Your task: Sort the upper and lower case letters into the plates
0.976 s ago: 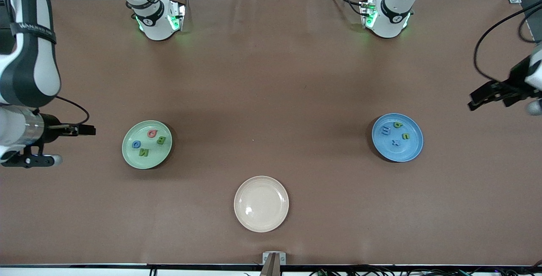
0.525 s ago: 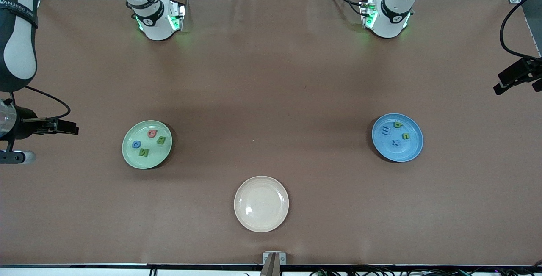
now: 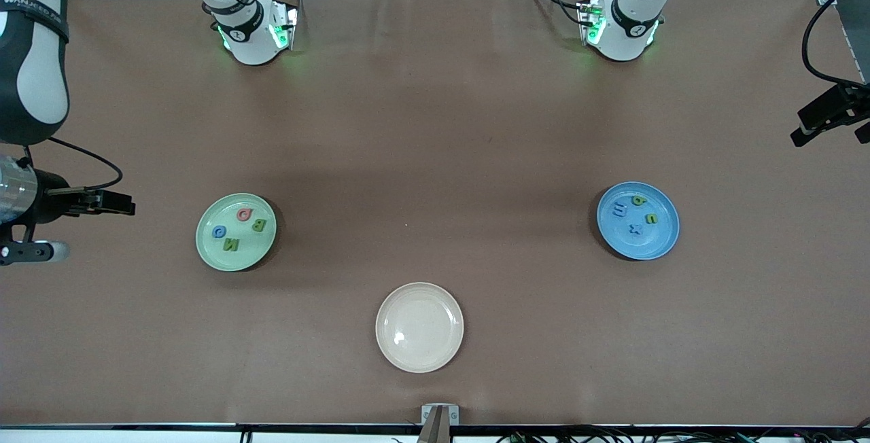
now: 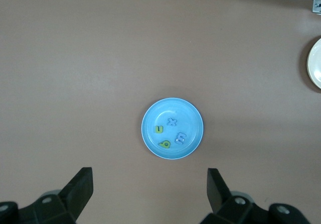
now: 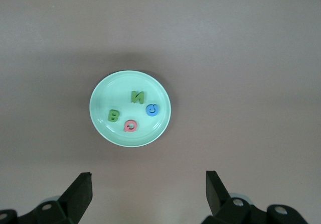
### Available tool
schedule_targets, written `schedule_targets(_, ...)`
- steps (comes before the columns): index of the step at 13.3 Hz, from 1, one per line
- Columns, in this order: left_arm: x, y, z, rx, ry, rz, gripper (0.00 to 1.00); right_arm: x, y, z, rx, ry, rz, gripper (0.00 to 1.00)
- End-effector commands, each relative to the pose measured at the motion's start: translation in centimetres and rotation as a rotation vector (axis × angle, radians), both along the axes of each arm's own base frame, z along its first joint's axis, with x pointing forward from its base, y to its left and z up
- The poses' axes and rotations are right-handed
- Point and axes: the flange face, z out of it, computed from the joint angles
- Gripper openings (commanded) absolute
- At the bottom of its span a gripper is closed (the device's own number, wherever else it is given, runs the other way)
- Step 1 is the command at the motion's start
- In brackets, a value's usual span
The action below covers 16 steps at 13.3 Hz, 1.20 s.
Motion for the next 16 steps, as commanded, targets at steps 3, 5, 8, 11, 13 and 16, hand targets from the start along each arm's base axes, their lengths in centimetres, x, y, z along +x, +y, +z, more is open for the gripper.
schedule_targets(3, 0.1, -0.1, -0.2, -0.005, 0.017, -0.011, 1.0, -1.9, 0.7, 1.7, 0.007, 0.004, 0.005, 1.0)
schedule_targets(5, 0.2, -0.7, -0.2, -0.007, 0.017, -0.015, 1.0, -2.8, 0.1, 2.4, 0.007, 0.001, -0.004, 1.0)
schedule_targets(8, 0.2, -0.9, -0.4, -0.007, 0.022, -0.022, 1.0, -5.1, -0.4, 3.5, 0.018, -0.007, -0.014, 1.0)
schedule_targets(11, 0.2, -1.0, -0.4, -0.006, 0.022, -0.019, 1.0, -7.4, -0.5, 4.6, 0.028, -0.033, -0.018, 1.0)
schedule_targets(13, 0.2, -1.0, -0.4, -0.006, 0.022, -0.019, 1.0, -8.7, -0.5, 5.4, 0.029, -0.056, -0.018, 1.0)
schedule_targets(16, 0.2, -1.2, -0.5, -0.007, 0.025, -0.02, 1.0, -10.6, -0.4, 6.7, 0.031, -0.064, -0.016, 1.0)
